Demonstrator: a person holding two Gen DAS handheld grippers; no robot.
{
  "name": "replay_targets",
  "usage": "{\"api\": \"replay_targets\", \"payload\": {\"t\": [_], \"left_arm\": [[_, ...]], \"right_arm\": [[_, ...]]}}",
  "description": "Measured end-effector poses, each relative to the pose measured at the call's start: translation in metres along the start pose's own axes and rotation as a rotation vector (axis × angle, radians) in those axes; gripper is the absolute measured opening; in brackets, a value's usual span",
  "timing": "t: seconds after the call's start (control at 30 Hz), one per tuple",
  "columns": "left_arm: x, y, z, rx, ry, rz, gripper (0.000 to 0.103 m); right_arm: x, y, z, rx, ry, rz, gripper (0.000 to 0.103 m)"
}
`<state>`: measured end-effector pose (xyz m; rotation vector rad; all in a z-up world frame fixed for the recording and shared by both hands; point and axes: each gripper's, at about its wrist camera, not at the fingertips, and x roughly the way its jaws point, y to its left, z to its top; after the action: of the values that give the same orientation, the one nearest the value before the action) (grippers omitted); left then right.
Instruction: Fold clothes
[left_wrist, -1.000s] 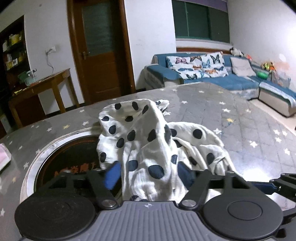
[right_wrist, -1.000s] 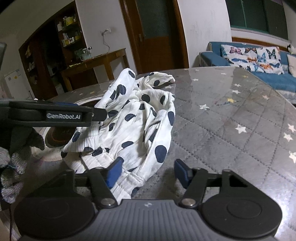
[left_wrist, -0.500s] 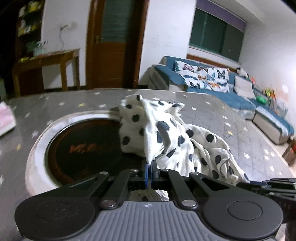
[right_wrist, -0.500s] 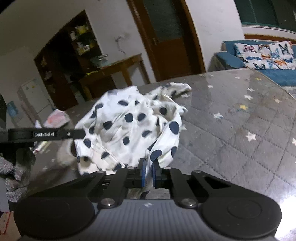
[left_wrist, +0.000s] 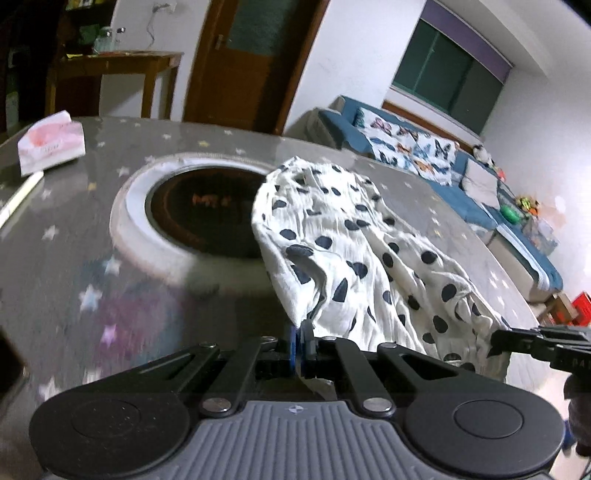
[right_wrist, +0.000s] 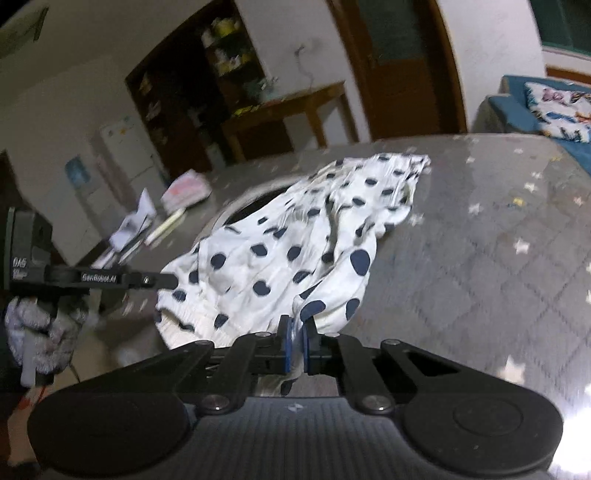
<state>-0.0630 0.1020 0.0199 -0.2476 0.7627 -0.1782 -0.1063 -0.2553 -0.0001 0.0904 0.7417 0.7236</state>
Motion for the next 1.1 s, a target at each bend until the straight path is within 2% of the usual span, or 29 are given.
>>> {"api": "replay_targets", "payload": {"t": [0.07, 0.13, 0.2, 0.23, 0.37, 0.53, 0.7, 0.9, 1.0, 1.1], "left_arm": [[-0.001, 0.0, -0.006, 0.019, 0.019, -0.001, 0.003], [0.0, 0.003, -0.01, 0.028, 0.029, 0.011, 0.005], [-0.001, 0.005, -0.008, 0.034, 0.025, 0.025, 0.006], [-0.002, 0.005, -0.006, 0.041, 0.019, 0.034, 0.009], [-0.009, 0.005, 0.003, 0.07, -0.013, 0.073, 0.041], [-0.006, 0.006, 0.033, 0.082, -0.071, 0.109, 0.042], [0.024, 0.007, 0.071, 0.064, -0.098, 0.154, 0.04], [0.078, 0.002, 0.118, 0.078, -0.085, 0.177, 0.04], [0.109, -0.003, 0.139, 0.105, -0.073, 0.167, 0.04], [0.14, -0.007, 0.157, 0.133, -0.061, 0.145, 0.042]], "right_arm": [[-0.001, 0.005, -0.008, -0.019, 0.039, 0.004, 0.006], [-0.001, 0.008, -0.013, -0.036, 0.076, 0.001, 0.013], [-0.002, 0.008, -0.013, -0.047, 0.089, -0.009, 0.016], [-0.004, 0.008, -0.011, -0.052, 0.092, -0.013, 0.016], [-0.009, 0.003, 0.01, -0.078, 0.071, -0.037, 0.017], [0.001, -0.011, 0.048, -0.112, 0.024, -0.105, 0.024], [0.038, -0.04, 0.095, -0.085, -0.02, -0.174, 0.024], [0.09, -0.08, 0.143, -0.021, -0.047, -0.224, 0.024], [0.119, -0.094, 0.156, -0.012, -0.034, -0.244, 0.03], [0.144, -0.109, 0.165, 0.002, -0.013, -0.257, 0.031]]}}
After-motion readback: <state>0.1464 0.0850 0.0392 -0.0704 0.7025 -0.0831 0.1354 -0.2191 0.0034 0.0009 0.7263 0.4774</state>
